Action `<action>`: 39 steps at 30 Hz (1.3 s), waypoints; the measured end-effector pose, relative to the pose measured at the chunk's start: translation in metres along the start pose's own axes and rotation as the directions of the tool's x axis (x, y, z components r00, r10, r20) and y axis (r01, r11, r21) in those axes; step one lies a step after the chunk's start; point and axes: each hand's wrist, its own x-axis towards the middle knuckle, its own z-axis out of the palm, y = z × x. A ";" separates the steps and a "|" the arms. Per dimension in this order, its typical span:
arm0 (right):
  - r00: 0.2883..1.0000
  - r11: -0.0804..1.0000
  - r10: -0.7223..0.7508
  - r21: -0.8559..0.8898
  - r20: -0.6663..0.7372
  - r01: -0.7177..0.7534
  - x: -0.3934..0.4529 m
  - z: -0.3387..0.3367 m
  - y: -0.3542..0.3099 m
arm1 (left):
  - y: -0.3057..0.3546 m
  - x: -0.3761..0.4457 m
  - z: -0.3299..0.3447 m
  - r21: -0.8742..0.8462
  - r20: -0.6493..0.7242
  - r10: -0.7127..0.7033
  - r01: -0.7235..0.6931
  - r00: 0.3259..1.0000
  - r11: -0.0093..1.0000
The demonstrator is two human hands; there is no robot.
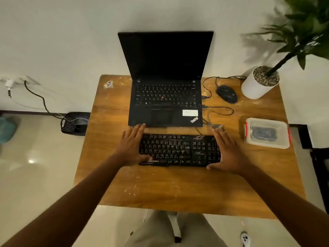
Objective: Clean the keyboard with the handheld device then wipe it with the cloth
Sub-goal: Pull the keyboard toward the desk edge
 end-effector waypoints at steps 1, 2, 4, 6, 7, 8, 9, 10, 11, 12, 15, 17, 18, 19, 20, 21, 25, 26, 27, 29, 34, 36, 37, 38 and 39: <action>1.000 1.000 -0.019 0.014 0.018 0.019 0.001 0.007 0.003 | -0.006 -0.001 0.006 -0.042 -0.007 -0.010 0.009 1.000 0.999; 1.000 1.000 -0.018 0.007 0.011 0.018 0.000 0.009 0.003 | -0.012 -0.003 0.007 -0.048 -0.035 -0.023 0.021 0.999 0.999; 1.000 1.000 0.003 0.007 0.009 -0.003 -0.001 0.017 0.010 | -0.030 -0.008 0.017 -0.041 -0.036 -0.059 0.057 0.998 0.998; 1.000 0.999 -0.001 0.033 -0.015 0.001 0.000 0.022 0.013 | -0.038 -0.009 0.024 -0.017 -0.021 -0.042 0.042 0.999 0.999; 1.000 0.999 -0.002 0.054 -0.026 0.003 0.001 0.020 0.014 | -0.040 -0.009 0.025 -0.009 -0.019 -0.036 0.036 0.999 0.999; 0.999 0.997 -0.009 0.075 -0.033 0.011 0.004 0.021 0.016 | -0.041 -0.008 0.027 0.003 -0.027 -0.021 0.022 0.999 1.000; 1.000 0.996 -0.017 0.087 -0.022 0.019 0.006 0.022 0.016 | -0.042 -0.009 0.029 0.018 -0.027 -0.015 0.016 1.000 1.000; 0.999 0.995 -0.037 0.093 -0.012 0.038 0.009 0.024 0.018 | -0.045 -0.008 0.033 0.026 -0.032 0.003 -0.002 0.999 1.000; 0.999 0.995 -0.046 0.092 0.000 0.046 0.011 0.024 0.019 | -0.047 -0.007 0.035 0.027 -0.034 0.023 -0.022 0.999 0.999; 0.998 0.994 -0.061 0.086 0.004 0.060 0.013 0.026 0.021 | -0.051 -0.006 0.038 0.022 -0.040 0.041 -0.040 0.998 0.999; 0.995 0.990 -0.098 0.097 0.000 0.098 0.014 0.027 0.024 | -0.061 -0.002 0.042 0.018 -0.064 0.072 -0.071 0.995 0.997; 0.993 0.984 -0.120 0.132 -0.023 0.122 0.015 0.030 0.029 | -0.066 0.002 0.044 0.031 -0.083 0.098 -0.095 0.992 0.995; 0.991 0.981 -0.131 0.139 -0.034 0.135 0.016 0.032 0.032 | -0.067 0.003 0.045 0.040 -0.094 0.108 -0.105 0.990 0.994; 0.989 0.977 -0.141 0.153 -0.045 0.147 0.016 0.033 0.033 | -0.067 0.004 0.045 0.039 -0.094 0.111 -0.108 0.989 0.993; 0.986 0.973 -0.154 0.166 -0.060 0.162 0.016 0.035 0.034 | -0.069 0.004 0.045 0.036 -0.100 0.119 -0.116 0.988 0.993; 0.983 0.968 -0.166 0.179 -0.073 0.176 0.016 0.036 0.035 | -0.069 0.004 0.045 0.034 -0.105 0.130 -0.127 0.986 0.991; 0.970 0.950 -0.219 0.202 -0.108 0.237 0.015 0.040 0.038 | -0.074 0.004 0.044 0.014 -0.120 0.169 -0.169 0.978 0.986; 0.967 0.948 -0.226 0.201 -0.116 0.245 0.015 0.042 0.039 | -0.075 0.004 0.045 0.008 -0.120 0.173 -0.173 0.978 0.985; 0.966 0.947 -0.229 0.200 -0.124 0.250 0.014 0.043 0.040 | -0.076 0.003 0.045 0.005 -0.123 0.177 -0.178 0.977 0.984; 0.962 0.944 -0.234 0.205 -0.141 0.260 0.011 0.045 0.041 | -0.077 0.000 0.045 -0.011 -0.126 0.176 -0.179 0.976 0.984; 0.946 0.935 -0.267 0.188 -0.182 0.300 -0.009 0.053 0.040 | -0.076 -0.024 0.051 -0.039 -0.144 0.149 -0.156 0.978 0.987; 0.939 0.936 -0.275 0.164 -0.208 0.311 -0.025 0.057 0.039 | -0.072 -0.040 0.056 -0.034 -0.158 0.140 -0.147 0.978 0.989; 0.935 0.938 -0.280 0.146 -0.217 0.315 -0.034 0.059 0.037 | -0.070 -0.049 0.059 -0.027 -0.165 0.140 -0.146 0.976 0.989; 0.930 0.938 -0.289 0.128 -0.227 0.323 -0.043 0.062 0.036 | -0.066 -0.058 0.062 -0.021 -0.172 0.138 -0.144 0.975 0.989; 0.926 0.937 -0.296 0.117 -0.234 0.329 -0.050 0.063 0.034 | -0.063 -0.065 0.063 -0.025 -0.174 0.131 -0.137 0.976 0.990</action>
